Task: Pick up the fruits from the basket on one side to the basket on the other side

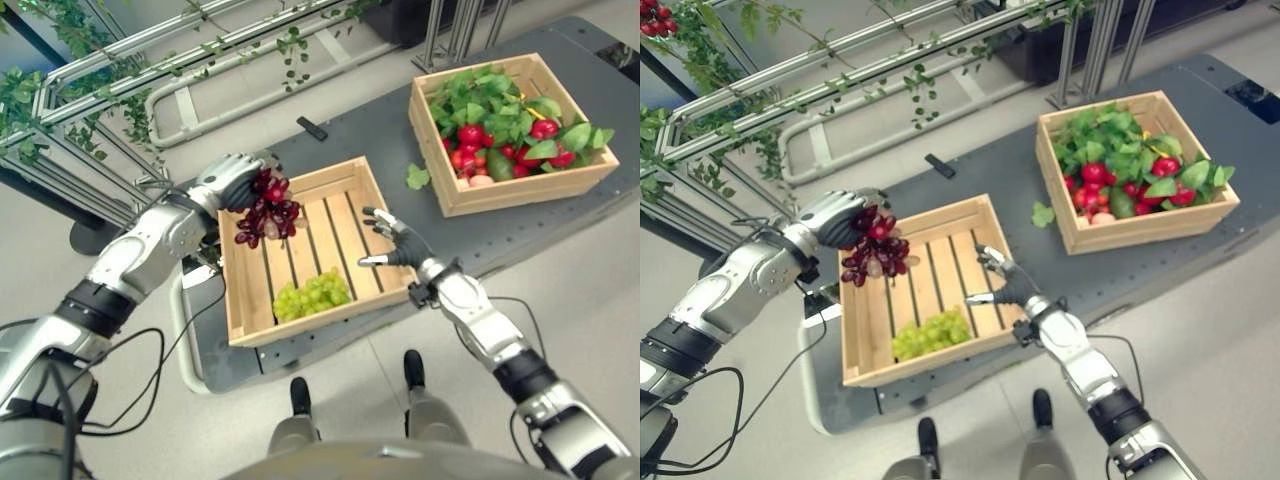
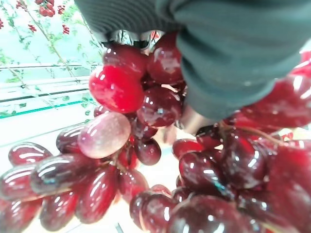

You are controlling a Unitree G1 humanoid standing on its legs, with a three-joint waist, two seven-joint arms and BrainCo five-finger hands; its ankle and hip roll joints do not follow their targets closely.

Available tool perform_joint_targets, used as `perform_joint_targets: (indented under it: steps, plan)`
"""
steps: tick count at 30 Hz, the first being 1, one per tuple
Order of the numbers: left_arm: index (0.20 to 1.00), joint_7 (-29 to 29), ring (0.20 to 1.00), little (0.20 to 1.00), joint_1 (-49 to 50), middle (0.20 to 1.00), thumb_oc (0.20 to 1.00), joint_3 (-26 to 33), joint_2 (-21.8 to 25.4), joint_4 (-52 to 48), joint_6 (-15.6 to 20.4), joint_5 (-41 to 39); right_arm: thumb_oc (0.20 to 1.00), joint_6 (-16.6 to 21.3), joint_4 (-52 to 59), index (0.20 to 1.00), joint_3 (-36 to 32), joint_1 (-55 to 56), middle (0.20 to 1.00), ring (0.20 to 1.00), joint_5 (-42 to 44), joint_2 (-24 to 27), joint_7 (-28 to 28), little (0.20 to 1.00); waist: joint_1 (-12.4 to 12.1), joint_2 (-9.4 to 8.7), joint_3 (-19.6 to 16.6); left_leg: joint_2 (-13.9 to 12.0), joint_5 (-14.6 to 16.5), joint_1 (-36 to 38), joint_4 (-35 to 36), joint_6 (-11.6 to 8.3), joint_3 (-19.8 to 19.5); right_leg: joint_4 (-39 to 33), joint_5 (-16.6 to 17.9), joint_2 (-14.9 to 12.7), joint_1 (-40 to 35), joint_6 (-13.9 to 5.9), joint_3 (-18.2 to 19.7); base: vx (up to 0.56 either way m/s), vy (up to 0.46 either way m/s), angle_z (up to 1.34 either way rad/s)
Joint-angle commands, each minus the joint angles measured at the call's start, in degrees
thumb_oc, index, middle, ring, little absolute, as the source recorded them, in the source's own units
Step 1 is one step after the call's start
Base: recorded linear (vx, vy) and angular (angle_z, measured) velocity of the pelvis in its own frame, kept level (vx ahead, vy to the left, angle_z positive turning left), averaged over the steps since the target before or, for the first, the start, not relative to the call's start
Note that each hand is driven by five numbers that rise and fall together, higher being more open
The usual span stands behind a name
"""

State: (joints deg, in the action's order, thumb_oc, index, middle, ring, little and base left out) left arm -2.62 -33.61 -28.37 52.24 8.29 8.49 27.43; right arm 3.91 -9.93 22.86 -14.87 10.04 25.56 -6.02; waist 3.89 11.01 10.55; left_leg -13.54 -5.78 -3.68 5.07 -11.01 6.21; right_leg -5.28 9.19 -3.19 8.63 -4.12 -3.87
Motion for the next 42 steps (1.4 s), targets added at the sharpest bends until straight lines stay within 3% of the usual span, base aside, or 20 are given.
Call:
perform_joint_targets:
  steps: [1,11,25,33,42]
  plan:
    - [0.200,0.95,0.200,0.200,-2.40,0.200,0.200,2.15,1.59,-1.21,1.50,0.82,1.000,4.12,2.30,1.000,-2.39,-1.21,1.000,1.000,-0.48,-0.56,-0.20,1.000,1.30,0.36,-1.89,1.75,0.95,-4.13,-3.27,1.48,-1.16,1.68,-12.54,0.16,-5.70,-2.94,-0.29,0.00,0.000,0.00]
    - [0.200,0.19,0.200,0.200,1.36,0.200,0.200,3.16,0.15,-2.00,1.47,2.24,1.000,3.30,3.24,1.000,-3.54,-3.28,1.000,1.000,-1.95,-0.57,0.77,1.000,1.01,0.12,-2.10,1.80,1.25,-4.14,-3.53,1.60,-1.09,1.64,-12.69,0.14,-5.98,-2.82,-0.28,0.00,0.000,0.00]
    - [0.200,2.74,0.200,0.200,-0.74,0.200,0.200,-1.01,-8.58,-0.83,-0.13,4.46,1.000,0.13,-2.28,1.000,4.88,-20.20,1.000,1.000,-6.06,-8.74,3.53,1.000,-0.25,-0.12,-2.78,1.76,1.19,-3.92,-3.34,1.58,-1.47,1.77,-13.26,0.53,-6.51,-2.10,-0.32,0.00,-0.001,0.01]
    - [0.200,6.76,0.200,0.200,-5.73,0.200,0.200,-4.62,-10.49,1.83,-0.77,9.31,1.000,-0.48,-8.59,1.000,8.35,-27.13,1.000,1.000,-2.58,-12.16,4.95,1.000,-0.88,-0.26,-3.16,1.79,1.12,-3.86,-3.36,1.37,-1.88,1.96,-13.75,0.78,-7.16,-1.84,-0.82,0.00,0.000,0.00]
    - [0.200,9.64,0.200,0.200,-10.07,0.200,0.200,-5.69,-9.54,5.84,-1.15,8.96,1.000,1.00,-5.01,1.000,9.14,-28.25,1.000,1.000,3.05,-11.27,3.91,1.000,-0.84,-0.43,-3.05,1.98,1.19,-3.70,-3.48,1.22,-2.28,2.21,-13.94,0.78,-7.46,-1.86,-1.50,0.00,0.000,0.00]
